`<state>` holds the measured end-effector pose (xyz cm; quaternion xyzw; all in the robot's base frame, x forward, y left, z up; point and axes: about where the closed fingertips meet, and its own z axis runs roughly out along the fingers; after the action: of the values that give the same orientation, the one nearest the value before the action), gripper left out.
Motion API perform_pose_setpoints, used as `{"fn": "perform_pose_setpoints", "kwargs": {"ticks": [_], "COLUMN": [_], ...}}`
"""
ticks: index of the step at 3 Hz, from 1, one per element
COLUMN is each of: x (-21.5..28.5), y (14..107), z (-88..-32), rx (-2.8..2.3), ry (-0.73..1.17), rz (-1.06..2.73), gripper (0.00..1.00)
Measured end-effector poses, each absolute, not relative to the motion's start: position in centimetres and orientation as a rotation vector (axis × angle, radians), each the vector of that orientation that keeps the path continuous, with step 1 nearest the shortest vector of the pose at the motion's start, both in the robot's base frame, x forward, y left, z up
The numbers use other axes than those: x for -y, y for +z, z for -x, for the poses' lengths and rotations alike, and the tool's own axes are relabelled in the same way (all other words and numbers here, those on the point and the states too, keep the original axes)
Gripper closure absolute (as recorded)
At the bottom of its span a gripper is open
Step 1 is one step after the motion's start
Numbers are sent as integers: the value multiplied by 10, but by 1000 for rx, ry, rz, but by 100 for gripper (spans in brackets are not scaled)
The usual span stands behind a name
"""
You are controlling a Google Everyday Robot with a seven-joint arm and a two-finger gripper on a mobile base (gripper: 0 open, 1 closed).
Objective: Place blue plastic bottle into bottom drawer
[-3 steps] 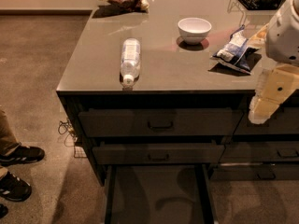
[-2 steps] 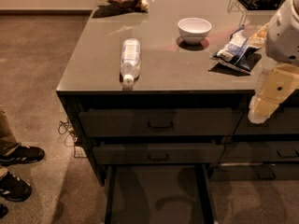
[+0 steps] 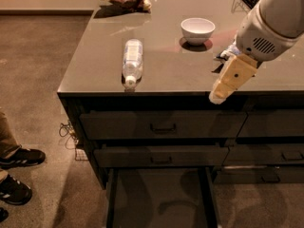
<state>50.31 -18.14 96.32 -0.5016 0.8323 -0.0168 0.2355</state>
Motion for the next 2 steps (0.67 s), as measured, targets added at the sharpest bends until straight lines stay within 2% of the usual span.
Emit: {"fn": "perform_pose_setpoints", "kwargs": {"ticks": [2], "x": [168], "y": [971], "z": [-518], "rx": [-2274], "ry": [-31], "rz": [1281], "gripper": [0]}}
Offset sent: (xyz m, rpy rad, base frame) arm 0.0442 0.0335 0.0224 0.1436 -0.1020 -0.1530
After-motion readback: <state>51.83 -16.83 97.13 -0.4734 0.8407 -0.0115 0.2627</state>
